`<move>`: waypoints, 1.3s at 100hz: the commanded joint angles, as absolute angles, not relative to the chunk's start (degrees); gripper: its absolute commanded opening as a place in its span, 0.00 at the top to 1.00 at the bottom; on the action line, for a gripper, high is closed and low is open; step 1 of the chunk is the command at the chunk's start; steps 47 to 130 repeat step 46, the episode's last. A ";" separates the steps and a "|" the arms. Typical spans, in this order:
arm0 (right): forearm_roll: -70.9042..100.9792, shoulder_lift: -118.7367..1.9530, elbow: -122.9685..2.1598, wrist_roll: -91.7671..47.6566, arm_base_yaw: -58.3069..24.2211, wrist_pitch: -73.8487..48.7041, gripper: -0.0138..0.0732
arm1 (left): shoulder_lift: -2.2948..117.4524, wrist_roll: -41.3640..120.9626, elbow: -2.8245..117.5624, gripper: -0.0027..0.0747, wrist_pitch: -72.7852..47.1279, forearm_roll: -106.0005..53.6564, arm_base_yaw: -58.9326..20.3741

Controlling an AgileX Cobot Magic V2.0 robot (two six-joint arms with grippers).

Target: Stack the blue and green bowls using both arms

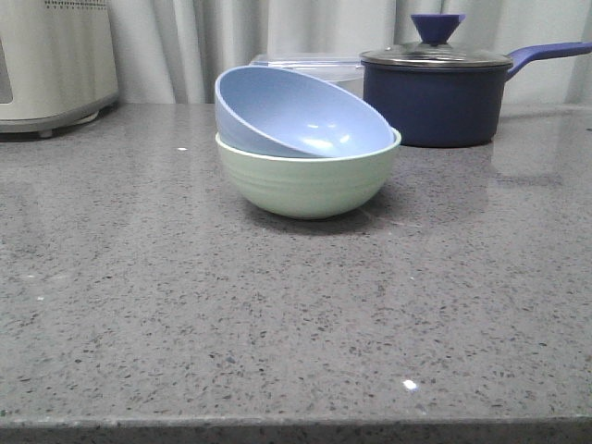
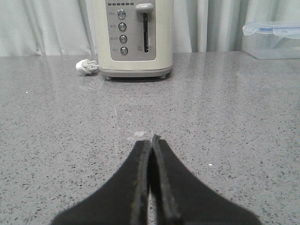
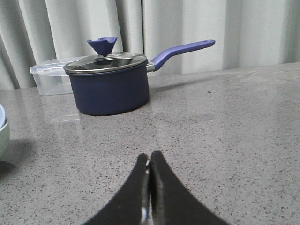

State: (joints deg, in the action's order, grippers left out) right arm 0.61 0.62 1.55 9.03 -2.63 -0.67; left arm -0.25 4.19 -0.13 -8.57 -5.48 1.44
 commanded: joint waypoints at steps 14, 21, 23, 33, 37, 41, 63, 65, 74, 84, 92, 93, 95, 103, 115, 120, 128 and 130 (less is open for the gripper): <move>0.00 1.60 1.52 9.09 -2.17 3.72 0.89 | -2.33 3.73 -2.51 0.99 -4.44 -5.54 1.58; 0.00 1.60 1.52 9.09 -2.17 3.72 0.89 | -2.33 3.73 -2.51 0.99 -4.44 -5.54 1.58; 0.00 1.60 1.52 9.09 -2.17 3.72 0.89 | -2.33 3.73 -2.51 0.99 -4.44 -5.54 1.58; 0.00 1.60 1.52 9.09 -2.17 3.72 0.89 | -2.33 3.73 -2.51 0.99 -4.44 -5.54 1.58; 0.00 1.60 1.52 9.09 -2.17 3.72 0.89 | -2.33 3.73 -2.51 0.99 -4.44 -5.54 1.58; 0.00 1.60 1.52 9.09 -2.17 3.72 0.89 | -2.33 3.73 -2.51 0.99 -4.44 -5.54 1.58; 0.00 1.60 1.52 9.09 -2.17 3.72 0.89 | -2.33 3.73 -2.51 0.99 -4.44 -5.54 1.58; 0.00 1.60 1.52 9.09 -2.17 3.72 0.89 | -2.33 3.73 -2.51 0.99 -4.44 -5.54 1.58; 0.00 1.60 1.52 9.09 -2.17 3.72 0.89 | -2.33 3.73 -2.51 0.99 -4.44 -5.54 1.58; 0.00 1.60 1.52 9.09 -2.17 3.72 0.89 | -2.33 3.73 -2.51 0.99 -4.44 -5.54 1.58; 0.00 1.60 1.52 9.09 -2.17 3.72 0.89 | -2.33 3.73 -2.51 0.99 -4.44 -5.54 1.58; 0.00 1.60 1.52 9.09 -2.17 3.72 0.89 | -2.33 3.73 -2.51 0.99 -4.44 -5.54 1.58; 0.00 1.60 1.52 9.09 -2.17 3.72 0.89 | -2.33 3.73 -2.51 0.99 -4.44 -5.54 1.58; 0.00 1.60 1.52 9.09 -2.17 3.72 0.89 | -2.33 3.73 -2.51 0.99 -4.44 -5.54 1.58; 0.00 1.60 1.52 9.09 -2.17 3.72 0.89 | -2.33 3.73 -2.51 0.99 -4.44 -5.54 1.58; 0.00 1.60 1.52 9.09 -2.17 3.72 0.89 | -2.33 3.73 -2.51 0.99 -4.44 -5.54 1.58; 0.00 1.60 1.52 9.09 -2.17 3.72 0.89 | -2.33 3.73 -2.51 0.99 -4.44 -5.54 1.58; 0.00 1.60 1.52 9.09 -2.17 3.72 0.89 | -2.33 3.73 -2.51 0.99 -4.44 -5.54 1.58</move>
